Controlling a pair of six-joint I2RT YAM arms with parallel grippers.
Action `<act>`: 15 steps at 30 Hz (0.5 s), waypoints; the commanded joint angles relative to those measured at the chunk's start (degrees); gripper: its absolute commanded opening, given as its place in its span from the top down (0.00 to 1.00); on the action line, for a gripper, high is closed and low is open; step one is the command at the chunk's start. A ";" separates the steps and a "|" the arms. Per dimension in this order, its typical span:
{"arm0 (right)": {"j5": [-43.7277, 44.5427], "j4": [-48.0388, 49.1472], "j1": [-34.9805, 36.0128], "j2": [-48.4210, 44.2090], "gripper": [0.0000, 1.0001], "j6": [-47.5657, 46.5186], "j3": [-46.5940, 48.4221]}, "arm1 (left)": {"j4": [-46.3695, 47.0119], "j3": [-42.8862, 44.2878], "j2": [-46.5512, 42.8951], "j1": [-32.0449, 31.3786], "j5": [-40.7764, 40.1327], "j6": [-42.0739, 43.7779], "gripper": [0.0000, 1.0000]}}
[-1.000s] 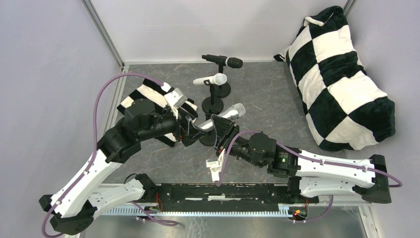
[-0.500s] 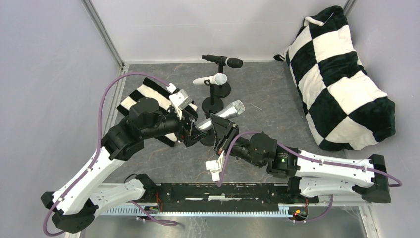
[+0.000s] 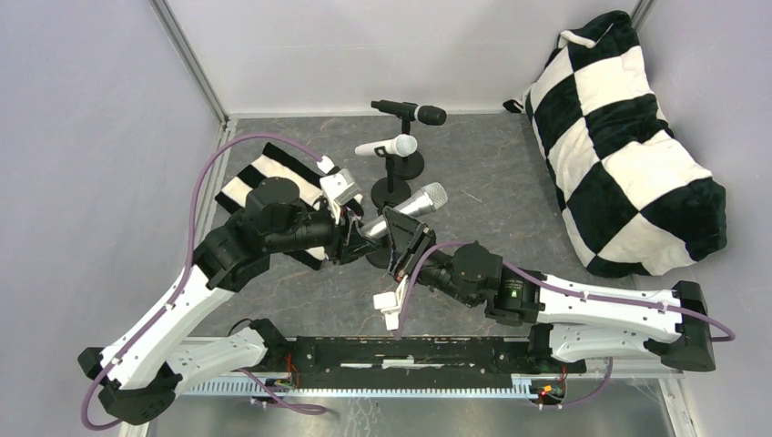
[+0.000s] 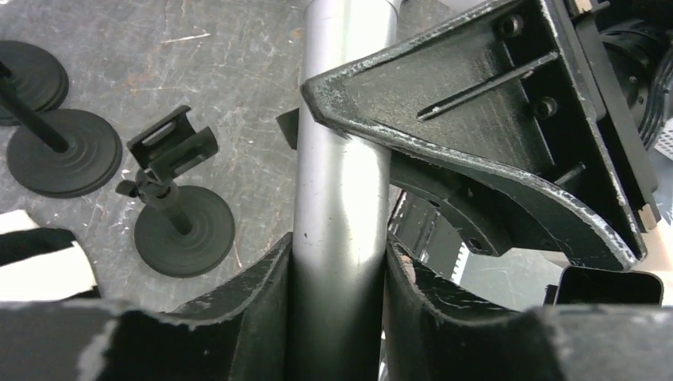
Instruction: Attach the microphones to the stand
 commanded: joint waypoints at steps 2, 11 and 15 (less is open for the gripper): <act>-2.04 5.77 0.46 -0.59 0.76 -1.15 0.53 | 1.07 -0.67 0.00 -0.11 1.69 2.71 0.70; -1.34 6.40 0.41 -2.28 0.43 -2.22 -1.41 | 2.98 -2.79 -1.91 -0.12 -0.10 3.25 0.98; -1.25 6.50 0.52 -4.80 0.37 -1.98 -2.81 | 3.90 -3.37 -1.30 -0.15 -2.25 2.42 0.98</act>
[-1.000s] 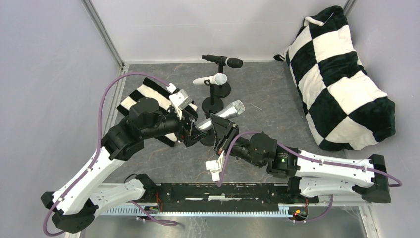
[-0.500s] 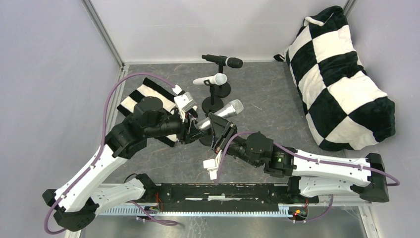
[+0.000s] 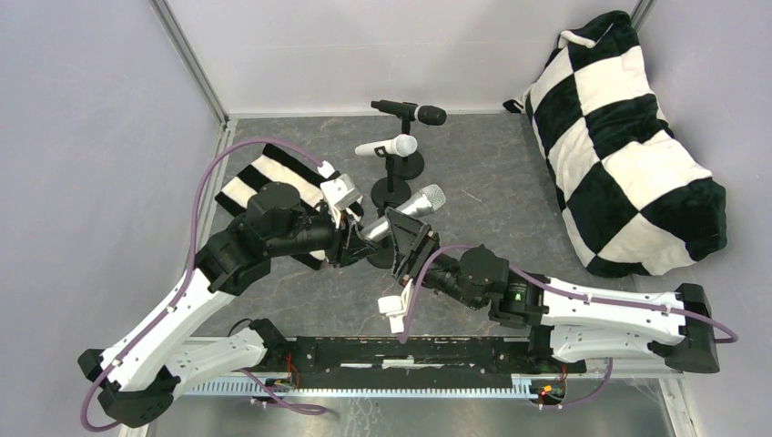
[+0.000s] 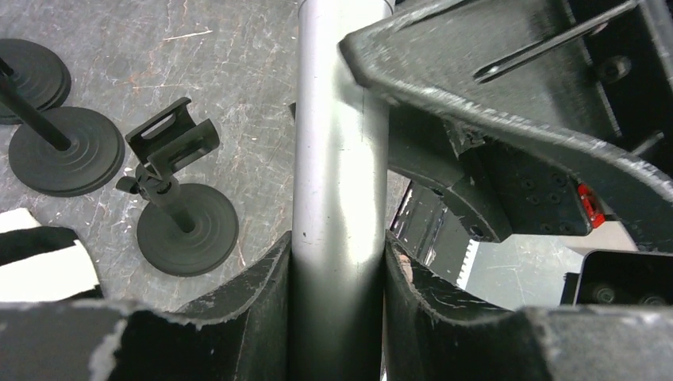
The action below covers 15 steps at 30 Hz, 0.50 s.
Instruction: Attach the microphones to the stand
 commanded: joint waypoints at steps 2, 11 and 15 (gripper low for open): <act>-0.84 4.24 0.31 -5.25 0.34 -0.15 -1.75 | 3.36 -1.18 0.06 0.06 -4.45 0.90 0.98; -0.26 2.17 0.33 -13.51 0.32 3.98 -7.79 | 10.57 -4.68 -4.07 0.06 -11.90 -0.25 0.98; 0.20 5.73 0.30 -17.23 0.32 13.84 -10.56 | 13.93 -6.08 -6.00 0.06 -13.85 -1.15 0.98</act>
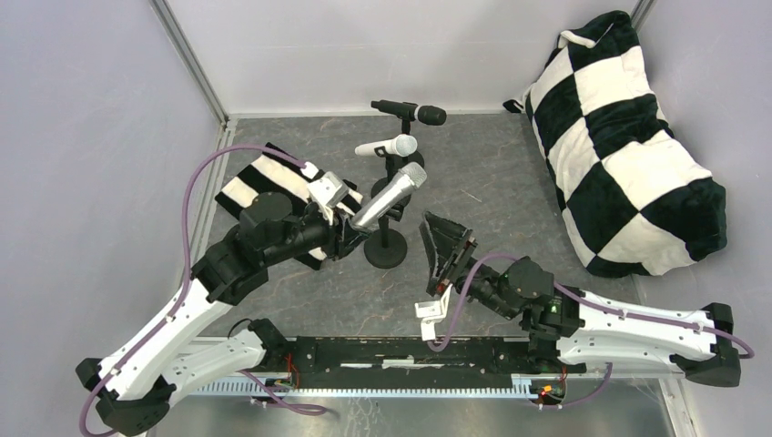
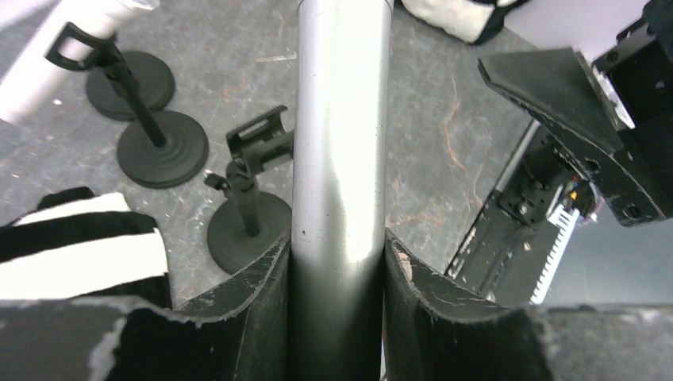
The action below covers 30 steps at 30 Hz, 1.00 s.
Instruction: Attach the microphones to the stand
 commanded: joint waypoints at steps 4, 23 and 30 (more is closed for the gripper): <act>6.84 8.93 0.32 -3.93 0.33 28.00 -1.83 | 11.75 -3.44 -4.29 0.06 -3.34 -2.45 0.98; -8.09 -20.50 -31.02 9.48 0.24 89.83 19.88 | 24.17 -12.12 -10.55 0.06 -6.30 -7.60 0.98; -33.37 -18.33 -44.51 12.97 0.24 107.13 20.93 | 24.48 -12.20 -10.93 0.06 -6.22 -7.22 0.98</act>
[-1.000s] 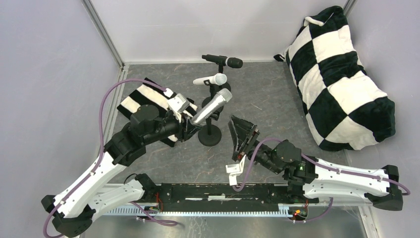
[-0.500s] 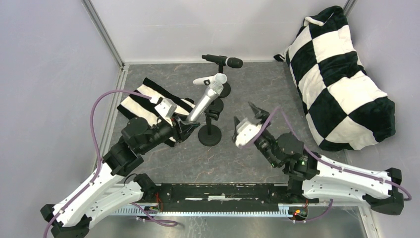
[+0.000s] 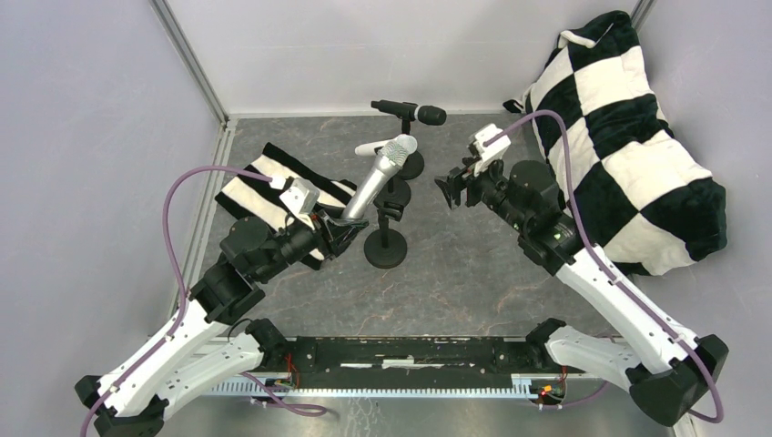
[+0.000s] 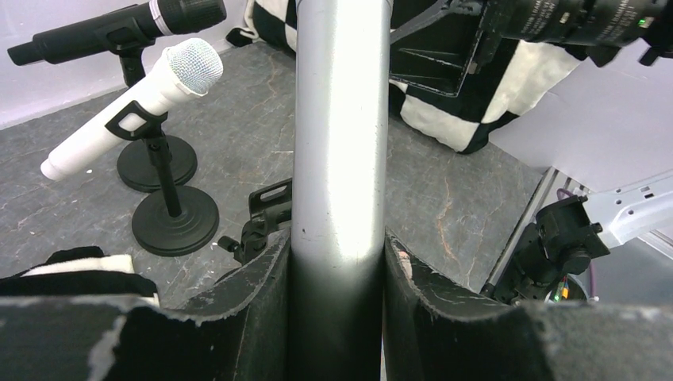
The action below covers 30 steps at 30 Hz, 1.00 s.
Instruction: Attach the microphones to the stand
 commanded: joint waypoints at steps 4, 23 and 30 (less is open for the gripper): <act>-29.00 12.28 -9.90 -1.52 0.24 26.06 -3.09 | 4.28 0.54 -0.78 0.06 0.13 -0.54 0.98; -32.38 38.57 -11.42 -7.09 0.25 56.27 -10.69 | 15.41 0.10 3.60 0.06 4.68 -1.14 0.98; -25.09 37.42 -5.69 -6.78 0.26 55.45 -9.70 | 19.45 0.54 7.04 0.06 6.41 -2.12 0.98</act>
